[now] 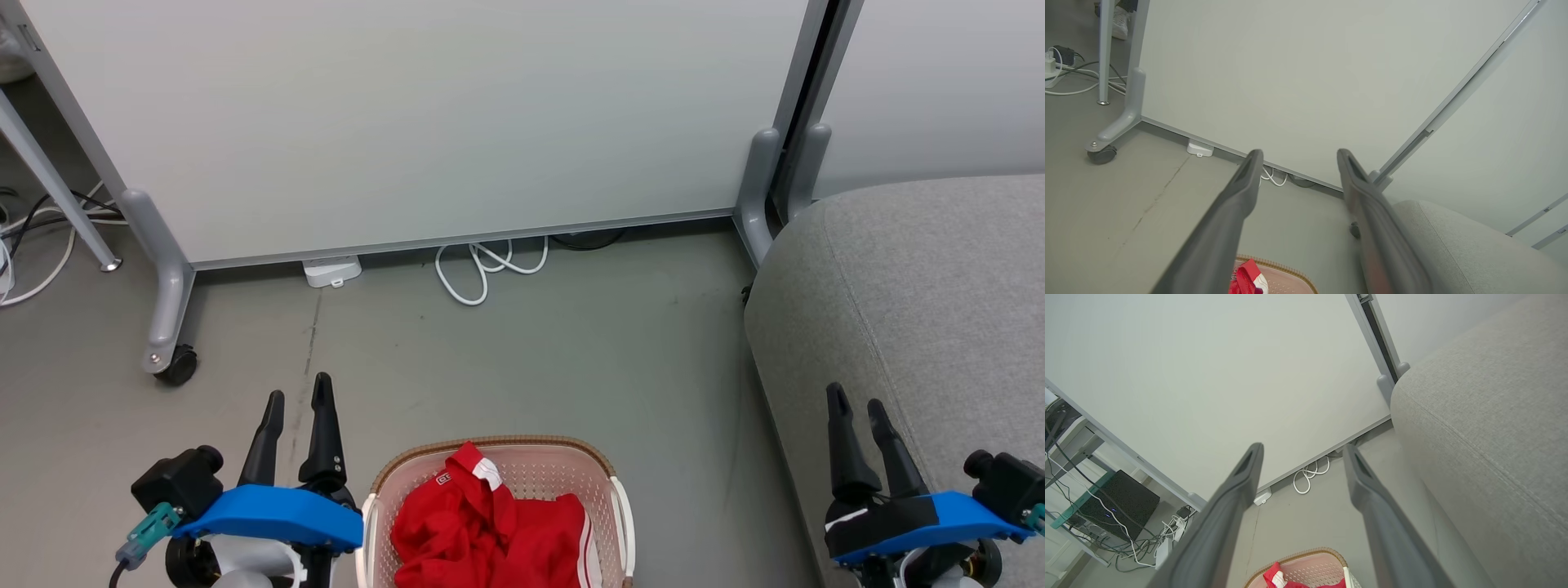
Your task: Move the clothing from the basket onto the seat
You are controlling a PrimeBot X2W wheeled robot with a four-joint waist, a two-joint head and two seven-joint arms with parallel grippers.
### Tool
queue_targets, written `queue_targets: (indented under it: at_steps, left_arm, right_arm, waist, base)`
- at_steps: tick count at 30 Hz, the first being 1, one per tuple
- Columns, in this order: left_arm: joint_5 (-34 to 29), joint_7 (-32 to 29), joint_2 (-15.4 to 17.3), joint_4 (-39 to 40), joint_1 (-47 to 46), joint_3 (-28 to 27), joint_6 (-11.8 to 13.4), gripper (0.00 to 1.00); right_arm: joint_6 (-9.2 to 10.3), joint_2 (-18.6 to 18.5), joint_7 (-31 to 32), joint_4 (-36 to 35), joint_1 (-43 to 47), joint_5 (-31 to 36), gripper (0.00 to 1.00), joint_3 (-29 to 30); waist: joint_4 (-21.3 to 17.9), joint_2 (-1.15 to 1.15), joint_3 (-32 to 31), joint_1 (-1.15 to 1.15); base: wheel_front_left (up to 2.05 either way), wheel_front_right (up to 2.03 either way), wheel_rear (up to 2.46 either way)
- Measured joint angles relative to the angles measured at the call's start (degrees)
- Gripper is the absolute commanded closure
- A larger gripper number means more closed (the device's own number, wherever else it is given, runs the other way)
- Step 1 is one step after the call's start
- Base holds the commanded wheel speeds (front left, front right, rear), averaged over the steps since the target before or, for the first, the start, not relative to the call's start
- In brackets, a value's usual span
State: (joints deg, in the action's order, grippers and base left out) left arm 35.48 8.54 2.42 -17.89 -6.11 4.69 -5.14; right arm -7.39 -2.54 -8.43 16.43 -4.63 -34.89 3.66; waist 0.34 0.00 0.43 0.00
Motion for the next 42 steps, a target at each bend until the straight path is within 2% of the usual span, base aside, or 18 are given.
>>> queue_targets:
  at_steps: [21, 42]
  left_arm:
    - [-9.91, 2.80, 0.16, -1.64, -0.94, 1.48, -1.24, 0.00]
    - [-16.05, 5.21, 0.30, -4.68, -2.09, 3.23, -1.94, 0.00]
  right_arm:
    - [-0.01, -0.05, -2.67, 0.25, -0.47, 9.58, 0.00, -0.63]
    - [-0.03, -0.11, -4.83, 0.36, -0.68, 18.29, 0.00, -0.96]
  waist:
    - [0.22, 0.00, -0.14, 0.00]
    - [0.46, 0.00, -0.20, 0.00]
  base:
    - [0.00, 0.00, 0.00]
    - [0.00, 0.00, 0.00]
